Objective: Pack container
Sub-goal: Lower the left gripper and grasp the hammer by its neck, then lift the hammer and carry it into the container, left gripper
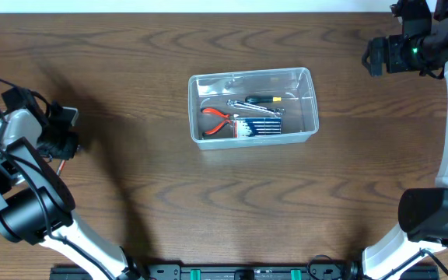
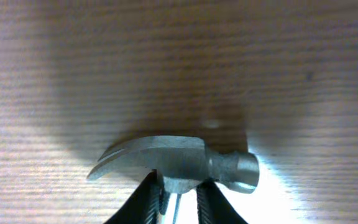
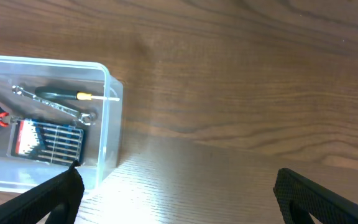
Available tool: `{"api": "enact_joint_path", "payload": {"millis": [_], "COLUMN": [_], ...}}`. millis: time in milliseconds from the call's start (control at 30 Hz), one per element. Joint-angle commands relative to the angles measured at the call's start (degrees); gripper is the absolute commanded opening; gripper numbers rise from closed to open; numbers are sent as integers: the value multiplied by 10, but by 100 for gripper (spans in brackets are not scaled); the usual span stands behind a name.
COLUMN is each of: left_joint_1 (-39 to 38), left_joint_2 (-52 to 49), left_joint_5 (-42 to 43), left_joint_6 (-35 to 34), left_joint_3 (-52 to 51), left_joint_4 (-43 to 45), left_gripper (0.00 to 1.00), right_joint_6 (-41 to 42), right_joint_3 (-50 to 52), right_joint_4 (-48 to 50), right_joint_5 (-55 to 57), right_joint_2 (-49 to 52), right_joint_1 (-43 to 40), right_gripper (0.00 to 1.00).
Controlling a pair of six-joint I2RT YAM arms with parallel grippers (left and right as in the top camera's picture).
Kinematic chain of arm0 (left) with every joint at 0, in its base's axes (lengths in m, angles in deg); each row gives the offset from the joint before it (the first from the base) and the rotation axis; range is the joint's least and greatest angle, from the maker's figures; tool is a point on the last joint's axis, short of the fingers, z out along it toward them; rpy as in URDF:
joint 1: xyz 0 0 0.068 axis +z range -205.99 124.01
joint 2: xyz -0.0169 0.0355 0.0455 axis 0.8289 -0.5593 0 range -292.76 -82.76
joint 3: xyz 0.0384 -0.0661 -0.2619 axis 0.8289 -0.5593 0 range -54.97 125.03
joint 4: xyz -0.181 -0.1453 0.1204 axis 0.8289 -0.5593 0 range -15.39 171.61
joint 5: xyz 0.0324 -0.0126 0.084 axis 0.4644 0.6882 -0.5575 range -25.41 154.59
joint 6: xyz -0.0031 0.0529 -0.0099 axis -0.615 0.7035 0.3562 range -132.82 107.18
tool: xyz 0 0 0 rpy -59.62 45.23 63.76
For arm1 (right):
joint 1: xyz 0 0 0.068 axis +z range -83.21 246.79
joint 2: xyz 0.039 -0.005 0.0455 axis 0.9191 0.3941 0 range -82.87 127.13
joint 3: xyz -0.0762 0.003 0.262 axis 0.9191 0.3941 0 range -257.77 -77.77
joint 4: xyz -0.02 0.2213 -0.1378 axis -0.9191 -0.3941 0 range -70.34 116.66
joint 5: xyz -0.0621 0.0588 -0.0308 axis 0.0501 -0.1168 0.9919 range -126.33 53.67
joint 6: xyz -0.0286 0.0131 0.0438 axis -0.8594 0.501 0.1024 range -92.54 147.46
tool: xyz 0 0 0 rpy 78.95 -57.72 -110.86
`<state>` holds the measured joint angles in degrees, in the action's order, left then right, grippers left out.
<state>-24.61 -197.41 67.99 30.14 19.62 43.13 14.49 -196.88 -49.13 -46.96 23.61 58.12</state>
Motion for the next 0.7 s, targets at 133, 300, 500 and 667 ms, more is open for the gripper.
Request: {"api": "enact_joint_path", "payload": {"millis": [133,300,500,667], "left_joint_1": [-3,-3,-7,-17], "left_joint_2": [-14,-14,-14,-14], "left_joint_5": [16,16,16,16], "left_joint_6": [-11,-28,-28,-61], "left_joint_3": [-2,-2,-2,7], "left_joint_4": [0,0,0,2], "left_gripper": [10,6,6,6], "right_joint_6": [7,7,7,7], "right_joint_3": [0,0,0,0], "right_joint_4": [-1,-1,0,-1], "right_joint_5": [1,1,1,1], "right_joint_2": [5,5,5,5], "right_joint_1": [1,1,1,1], "right_gripper": [99,99,99,99]}}
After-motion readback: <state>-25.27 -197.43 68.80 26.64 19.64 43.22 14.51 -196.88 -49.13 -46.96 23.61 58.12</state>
